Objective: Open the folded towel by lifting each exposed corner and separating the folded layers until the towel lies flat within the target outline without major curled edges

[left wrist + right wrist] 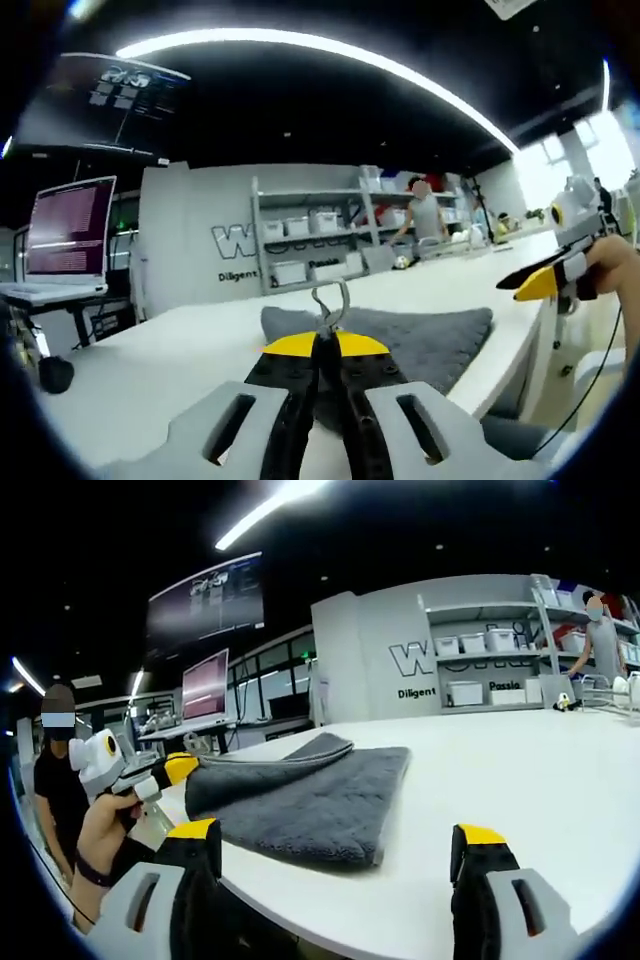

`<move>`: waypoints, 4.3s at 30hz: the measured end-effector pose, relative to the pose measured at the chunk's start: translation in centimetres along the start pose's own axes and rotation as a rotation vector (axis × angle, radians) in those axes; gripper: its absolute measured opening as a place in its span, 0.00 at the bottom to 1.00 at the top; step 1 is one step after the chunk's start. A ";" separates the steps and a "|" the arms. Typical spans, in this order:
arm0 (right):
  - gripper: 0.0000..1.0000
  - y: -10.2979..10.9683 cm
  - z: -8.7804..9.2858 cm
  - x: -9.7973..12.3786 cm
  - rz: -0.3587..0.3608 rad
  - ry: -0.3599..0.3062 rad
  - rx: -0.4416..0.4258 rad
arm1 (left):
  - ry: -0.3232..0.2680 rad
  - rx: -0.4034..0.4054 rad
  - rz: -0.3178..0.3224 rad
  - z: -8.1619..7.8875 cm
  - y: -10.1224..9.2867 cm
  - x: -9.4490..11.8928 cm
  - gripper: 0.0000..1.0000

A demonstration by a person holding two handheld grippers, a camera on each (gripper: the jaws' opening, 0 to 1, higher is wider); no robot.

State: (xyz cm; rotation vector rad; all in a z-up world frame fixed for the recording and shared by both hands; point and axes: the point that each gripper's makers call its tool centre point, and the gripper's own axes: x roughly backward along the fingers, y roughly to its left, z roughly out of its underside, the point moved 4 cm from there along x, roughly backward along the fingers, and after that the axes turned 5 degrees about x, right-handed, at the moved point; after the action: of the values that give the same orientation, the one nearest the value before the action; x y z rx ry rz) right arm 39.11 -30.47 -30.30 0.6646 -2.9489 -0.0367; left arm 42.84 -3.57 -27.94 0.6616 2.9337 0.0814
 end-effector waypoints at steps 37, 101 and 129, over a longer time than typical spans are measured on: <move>0.97 0.2 0.1 0.0 0.001 0.003 -0.003 | 0.294 -0.221 -0.392 3.5 9.7 4.3 0.04; 0.98 1.0 -0.2 -0.4 -0.019 0.008 0.012 | 0.321 0.121 -0.110 1.2 4.9 5.4 0.99; 0.99 1.1 -0.1 -0.5 -0.031 0.022 0.019 | 0.329 0.128 -0.081 1.1 4.2 5.2 0.99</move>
State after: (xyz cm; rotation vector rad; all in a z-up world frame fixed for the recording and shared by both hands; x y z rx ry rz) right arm 39.06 -29.28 -30.20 0.7091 -2.9211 -0.0048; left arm 40.08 2.48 -29.26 0.5959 3.3018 -0.0077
